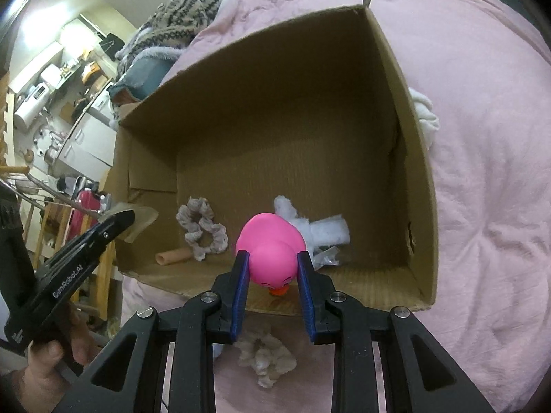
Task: Organize soft objects
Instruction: 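Carry the pink duck and beige item into the box and open both tools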
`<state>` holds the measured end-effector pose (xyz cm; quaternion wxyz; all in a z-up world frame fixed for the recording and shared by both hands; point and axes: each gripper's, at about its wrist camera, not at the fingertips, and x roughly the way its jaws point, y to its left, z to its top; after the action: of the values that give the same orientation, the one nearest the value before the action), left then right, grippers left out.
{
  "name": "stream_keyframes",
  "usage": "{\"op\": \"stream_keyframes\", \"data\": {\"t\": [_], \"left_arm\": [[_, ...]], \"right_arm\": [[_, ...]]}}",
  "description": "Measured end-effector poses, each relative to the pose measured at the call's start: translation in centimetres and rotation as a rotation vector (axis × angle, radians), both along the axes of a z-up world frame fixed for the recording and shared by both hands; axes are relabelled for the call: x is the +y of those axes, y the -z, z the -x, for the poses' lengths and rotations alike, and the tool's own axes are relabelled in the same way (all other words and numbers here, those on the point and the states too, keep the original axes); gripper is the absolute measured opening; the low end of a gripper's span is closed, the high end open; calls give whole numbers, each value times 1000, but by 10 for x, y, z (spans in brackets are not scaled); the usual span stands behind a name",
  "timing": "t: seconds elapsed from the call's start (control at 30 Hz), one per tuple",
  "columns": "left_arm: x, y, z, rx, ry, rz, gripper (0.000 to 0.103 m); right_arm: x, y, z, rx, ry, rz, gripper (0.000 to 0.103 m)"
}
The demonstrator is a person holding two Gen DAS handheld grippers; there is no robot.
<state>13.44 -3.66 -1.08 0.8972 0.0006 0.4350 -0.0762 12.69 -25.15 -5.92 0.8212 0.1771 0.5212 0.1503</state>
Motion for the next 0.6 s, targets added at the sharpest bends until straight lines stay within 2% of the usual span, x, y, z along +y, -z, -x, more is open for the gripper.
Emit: {"op": "stream_keyframes", "data": {"t": [0.6], "left_arm": [[-7, 2, 1, 7, 40, 22, 12]], "right_arm": [[2, 7, -6, 28, 6, -6, 29]]}}
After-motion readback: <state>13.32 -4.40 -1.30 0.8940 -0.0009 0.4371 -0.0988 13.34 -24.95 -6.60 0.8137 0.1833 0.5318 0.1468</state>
